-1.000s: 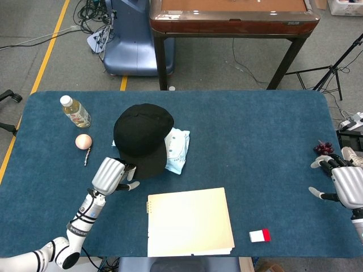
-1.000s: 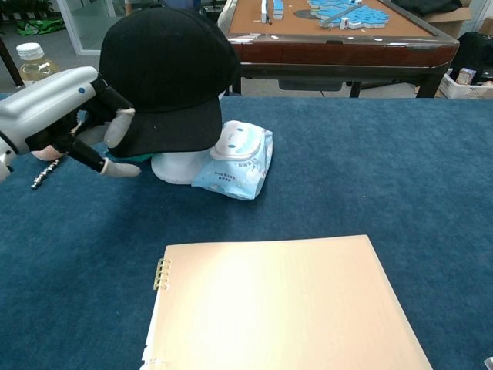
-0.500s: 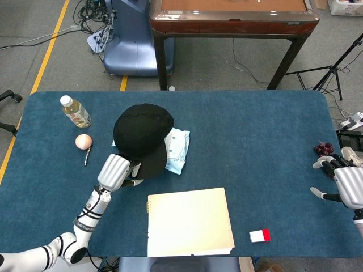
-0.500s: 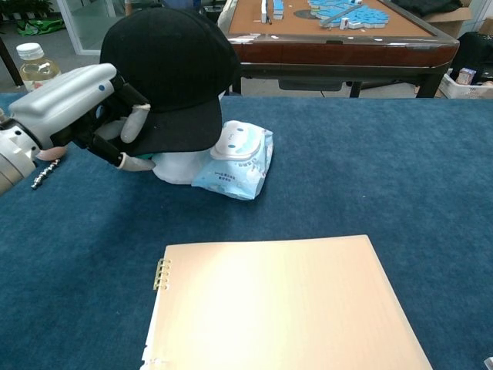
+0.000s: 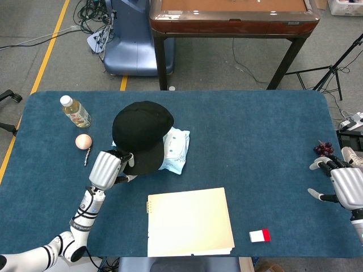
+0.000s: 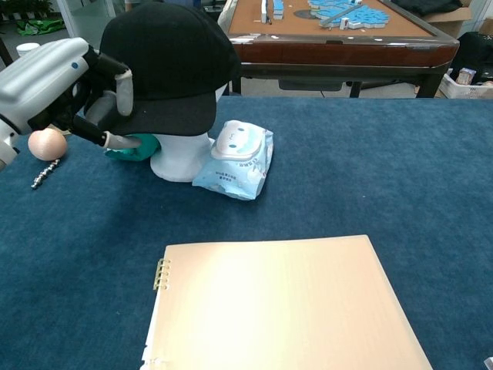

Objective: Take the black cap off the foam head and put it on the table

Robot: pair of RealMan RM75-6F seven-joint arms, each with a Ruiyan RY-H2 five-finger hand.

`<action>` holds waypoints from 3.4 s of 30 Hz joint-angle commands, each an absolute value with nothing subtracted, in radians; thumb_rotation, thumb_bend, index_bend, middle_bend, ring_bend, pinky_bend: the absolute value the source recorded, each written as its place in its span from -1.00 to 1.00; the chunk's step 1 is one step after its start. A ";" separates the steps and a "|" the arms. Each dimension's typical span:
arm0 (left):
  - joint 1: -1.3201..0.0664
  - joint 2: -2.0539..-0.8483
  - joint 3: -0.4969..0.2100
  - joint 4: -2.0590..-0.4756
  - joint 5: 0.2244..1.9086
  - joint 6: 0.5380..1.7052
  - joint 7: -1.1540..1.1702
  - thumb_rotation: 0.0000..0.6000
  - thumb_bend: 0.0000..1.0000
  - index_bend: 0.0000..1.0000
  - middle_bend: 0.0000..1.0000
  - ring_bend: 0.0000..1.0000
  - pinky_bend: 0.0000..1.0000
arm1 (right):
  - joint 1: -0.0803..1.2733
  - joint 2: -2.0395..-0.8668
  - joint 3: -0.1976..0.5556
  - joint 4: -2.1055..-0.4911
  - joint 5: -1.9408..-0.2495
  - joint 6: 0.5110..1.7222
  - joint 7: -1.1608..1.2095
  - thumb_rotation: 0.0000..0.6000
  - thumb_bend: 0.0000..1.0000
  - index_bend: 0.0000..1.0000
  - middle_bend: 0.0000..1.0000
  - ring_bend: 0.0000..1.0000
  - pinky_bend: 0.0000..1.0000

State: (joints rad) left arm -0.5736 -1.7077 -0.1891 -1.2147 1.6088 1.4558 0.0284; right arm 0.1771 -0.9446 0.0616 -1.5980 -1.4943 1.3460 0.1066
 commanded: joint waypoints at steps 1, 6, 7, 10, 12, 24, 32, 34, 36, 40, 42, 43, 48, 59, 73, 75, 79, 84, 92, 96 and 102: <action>-0.574 -1.713 -0.188 -1.199 1.620 1.476 0.016 1.00 -0.96 0.07 0.53 0.40 0.51 | 0.177 -0.944 0.061 -1.600 -1.495 1.346 0.104 1.00 -1.00 -0.20 -0.35 -0.56 -0.27; -0.580 -1.722 -0.183 -1.158 1.651 1.516 -0.014 1.00 -0.96 0.03 0.35 0.28 0.44 | 0.177 -0.945 0.061 -1.602 -1.494 1.345 0.101 1.00 -1.00 -0.20 -0.35 -0.56 -0.27; -0.582 -1.721 -0.181 -1.153 1.654 1.518 -0.016 1.00 -0.96 0.02 0.32 0.25 0.43 | 0.178 -0.945 0.061 -1.603 -1.494 1.345 0.101 1.00 -1.00 -0.20 -0.35 -0.56 -0.27; -0.585 -1.719 -0.175 -1.143 1.660 1.520 -0.017 1.00 -0.96 -0.05 0.28 0.19 0.43 | 0.178 -0.946 0.060 -1.603 -1.495 1.343 0.101 1.00 -1.00 -0.20 -0.35 -0.56 -0.27; -0.586 -1.717 -0.171 -1.141 1.663 1.521 -0.018 1.00 -0.96 -0.10 0.23 0.11 0.43 | 0.179 -0.947 0.060 -1.602 -1.495 1.342 0.101 1.00 -1.00 -0.20 -0.35 -0.56 -0.27; -0.595 -1.704 -0.153 -1.136 1.677 1.523 -0.024 1.00 -0.40 -0.15 0.11 -0.05 0.42 | 0.185 -0.950 0.058 -1.604 -1.498 1.332 0.099 1.00 -1.00 -0.20 -0.35 -0.56 -0.27; -0.600 -1.719 -0.154 -1.103 1.695 1.564 -0.045 1.00 -0.07 0.00 0.15 -0.04 0.42 | 0.191 -0.958 0.056 -1.602 -1.501 1.323 0.099 1.00 -1.00 -0.20 -0.35 -0.56 -0.27; -0.603 -1.727 -0.156 -1.085 1.702 1.580 -0.057 1.00 -0.02 0.08 0.24 -0.01 0.42 | 0.193 -0.960 0.056 -1.601 -1.501 1.320 0.099 1.00 -1.00 -0.20 -0.35 -0.56 -0.27; -0.606 -1.734 -0.159 -1.067 1.709 1.598 -0.072 1.00 0.01 0.17 0.35 0.07 0.44 | 0.195 -0.962 0.056 -1.600 -1.501 1.317 0.100 1.00 -1.00 -0.20 -0.35 -0.56 -0.27; -0.613 -1.737 -0.163 -1.051 1.715 1.612 -0.081 1.00 0.04 0.24 0.44 0.14 0.48 | 0.200 -0.967 0.056 -1.597 -1.500 1.310 0.101 1.00 -1.00 -0.20 -0.35 -0.56 -0.27; -0.617 -1.731 -0.166 -1.054 1.713 1.610 -0.079 1.00 0.04 0.25 0.45 0.15 0.49 | 0.203 -0.969 0.057 -1.596 -1.501 1.307 0.102 1.00 -1.00 -0.20 -0.35 -0.56 -0.27; -0.618 -1.727 -0.168 -1.060 1.708 1.607 -0.078 1.00 0.04 0.25 0.46 0.15 0.49 | 0.205 -0.970 0.057 -1.596 -1.502 1.306 0.102 1.00 -1.00 -0.20 -0.35 -0.56 -0.27; -0.627 -1.690 -0.181 -1.107 1.681 1.570 -0.056 1.00 0.04 0.25 0.47 0.16 0.50 | 0.213 -0.972 0.060 -1.595 -1.503 1.299 0.100 1.00 -1.00 -0.20 -0.35 -0.56 -0.27; -0.655 -1.598 -0.234 -1.213 1.632 1.518 -0.031 1.00 0.04 0.29 0.51 0.19 0.55 | 0.229 -0.981 0.063 -1.589 -1.496 1.279 0.097 1.00 -1.00 -0.20 -0.35 -0.56 -0.27; -0.680 -1.538 -0.269 -1.257 1.618 1.508 -0.002 1.00 0.04 0.30 0.52 0.20 0.55 | 0.241 -0.988 0.060 -1.588 -1.493 1.263 0.093 1.00 -1.00 -0.20 -0.35 -0.56 -0.27; -0.686 -1.532 -0.273 -1.262 1.615 1.502 0.004 1.00 0.04 0.30 0.52 0.20 0.55 | 0.242 -0.990 0.059 -1.588 -1.493 1.261 0.092 1.00 -1.00 -0.20 -0.35 -0.56 -0.27; -0.695 -1.525 -0.279 -1.270 1.607 1.492 0.019 1.00 0.04 0.30 0.52 0.20 0.55 | 0.247 -0.994 0.058 -1.586 -1.492 1.254 0.090 1.00 -1.00 -0.20 -0.35 -0.56 -0.27; -0.714 -1.525 -0.299 -1.258 1.590 1.481 0.025 1.00 0.06 0.30 0.52 0.20 0.55 | 0.249 -0.998 0.056 -1.582 -1.491 1.250 0.092 1.00 -1.00 -0.20 -0.35 -0.56 -0.27; -0.738 -1.524 -0.319 -1.232 1.556 1.455 0.024 1.00 0.06 0.30 0.52 0.20 0.55 | 0.249 -1.000 0.056 -1.574 -1.492 1.254 0.100 1.00 -1.00 -0.18 -0.34 -0.56 -0.27; -0.747 -1.522 -0.324 -1.222 1.539 1.438 0.029 1.00 0.06 0.30 0.52 0.20 0.55 | 0.250 -1.003 0.054 -1.570 -1.491 1.250 0.103 1.00 -1.00 -0.18 -0.34 -0.56 -0.27; -0.746 -1.515 -0.329 -1.231 1.532 1.455 0.044 1.00 0.06 0.30 0.52 0.20 0.55 | 0.253 -1.006 0.052 -1.565 -1.491 1.246 0.105 1.00 -1.00 -0.18 -0.34 -0.56 -0.27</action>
State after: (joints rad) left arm -0.7466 -1.5164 -0.3283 -1.2293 1.5335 1.4538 0.0419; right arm 0.2532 -1.0064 0.0525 -1.5646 -1.4906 1.2455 0.1054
